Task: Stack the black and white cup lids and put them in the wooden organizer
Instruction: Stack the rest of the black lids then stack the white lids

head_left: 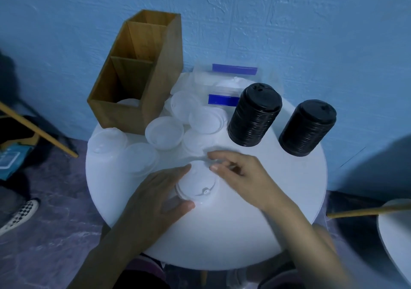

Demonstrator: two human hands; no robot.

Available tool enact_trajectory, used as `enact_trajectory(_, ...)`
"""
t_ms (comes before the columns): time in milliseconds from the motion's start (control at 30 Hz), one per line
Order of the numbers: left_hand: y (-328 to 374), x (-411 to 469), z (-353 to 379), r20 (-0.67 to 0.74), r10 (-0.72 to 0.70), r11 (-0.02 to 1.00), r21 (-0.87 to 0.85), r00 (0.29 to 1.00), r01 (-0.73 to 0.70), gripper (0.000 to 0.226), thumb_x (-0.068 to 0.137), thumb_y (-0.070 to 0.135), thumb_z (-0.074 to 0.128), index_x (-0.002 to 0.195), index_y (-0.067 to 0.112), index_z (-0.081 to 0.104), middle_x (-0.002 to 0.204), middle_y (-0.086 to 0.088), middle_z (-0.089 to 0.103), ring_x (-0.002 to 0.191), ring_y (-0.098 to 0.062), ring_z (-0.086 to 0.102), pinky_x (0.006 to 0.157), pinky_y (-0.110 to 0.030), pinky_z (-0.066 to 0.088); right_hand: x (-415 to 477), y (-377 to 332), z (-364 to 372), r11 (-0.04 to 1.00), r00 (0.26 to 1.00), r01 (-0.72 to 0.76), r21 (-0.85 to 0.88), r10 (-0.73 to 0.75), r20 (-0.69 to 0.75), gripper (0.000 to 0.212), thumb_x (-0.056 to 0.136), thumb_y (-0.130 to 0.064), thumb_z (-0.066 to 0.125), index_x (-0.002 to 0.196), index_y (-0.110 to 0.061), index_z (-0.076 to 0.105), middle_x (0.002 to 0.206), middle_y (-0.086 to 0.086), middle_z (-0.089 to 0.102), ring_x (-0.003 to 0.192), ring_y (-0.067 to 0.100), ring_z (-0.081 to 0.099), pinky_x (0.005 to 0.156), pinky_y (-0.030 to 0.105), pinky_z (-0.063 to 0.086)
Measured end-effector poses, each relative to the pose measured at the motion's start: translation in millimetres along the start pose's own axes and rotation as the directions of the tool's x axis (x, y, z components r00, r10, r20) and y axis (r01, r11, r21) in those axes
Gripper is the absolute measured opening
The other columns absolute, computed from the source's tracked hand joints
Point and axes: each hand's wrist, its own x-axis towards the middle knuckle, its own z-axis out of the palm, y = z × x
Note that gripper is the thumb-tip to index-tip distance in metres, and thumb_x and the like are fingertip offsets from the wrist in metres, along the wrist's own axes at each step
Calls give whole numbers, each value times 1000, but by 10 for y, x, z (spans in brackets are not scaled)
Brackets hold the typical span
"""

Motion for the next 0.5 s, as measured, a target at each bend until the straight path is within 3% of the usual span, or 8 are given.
enact_trajectory(67,20,-5,-4,-13,16,1000,23,1000,-16,63,84,62,57,144,48,41,134,44,35,125,30,25,103,6,12,149,-1,9,999,994,44,7,-43,-105,16,94,-26,71,109,-30,76,85,-20,70,70,0,62,72,22,47)
enact_trajectory(133,41,-7,5,4,7,1000,31,1000,-8,62,84,64,55,142,60,32,135,45,34,126,29,24,105,4,11,314,-28,6,995,981,94,15,-90,-174,18,96,-15,68,108,-26,75,103,-19,70,71,9,67,71,31,53)
enact_trajectory(200,23,-15,15,17,-14,999,43,1000,13,64,83,68,52,139,71,21,137,46,30,127,28,22,107,0,10,489,-44,14,985,978,119,-124,-138,-157,28,97,-18,67,123,-25,70,130,-18,62,95,15,71,84,34,53)
enact_trajectory(267,-3,-27,21,0,-14,998,62,1000,13,65,83,70,51,139,71,18,139,48,27,128,28,20,109,-3,11,649,-25,44,908,991,91,-409,-123,-52,43,99,-27,63,141,-28,57,154,-11,46,134,17,52,107,39,45)
enact_trajectory(300,-11,-30,21,-3,-17,998,59,1000,17,65,83,69,52,140,68,20,139,48,28,128,27,22,109,-4,14,704,-18,67,863,995,72,-501,-95,-20,45,100,-29,60,144,-29,54,158,-9,42,139,19,47,109,41,43)
enact_trajectory(400,-24,-51,22,-18,3,999,32,1000,-2,66,83,62,58,143,53,33,145,34,42,133,13,35,113,-14,29,709,14,102,822,990,95,-561,-139,-36,32,100,-25,59,131,-27,66,150,-10,53,127,21,59,98,43,52)
enact_trajectory(500,-16,-45,-2,-21,32,999,28,999,-32,62,83,60,60,140,49,39,143,31,47,132,9,41,112,-14,30,586,4,69,846,958,155,-510,-256,-133,19,98,-20,64,113,-25,73,126,-14,69,109,14,67,87,37,55)
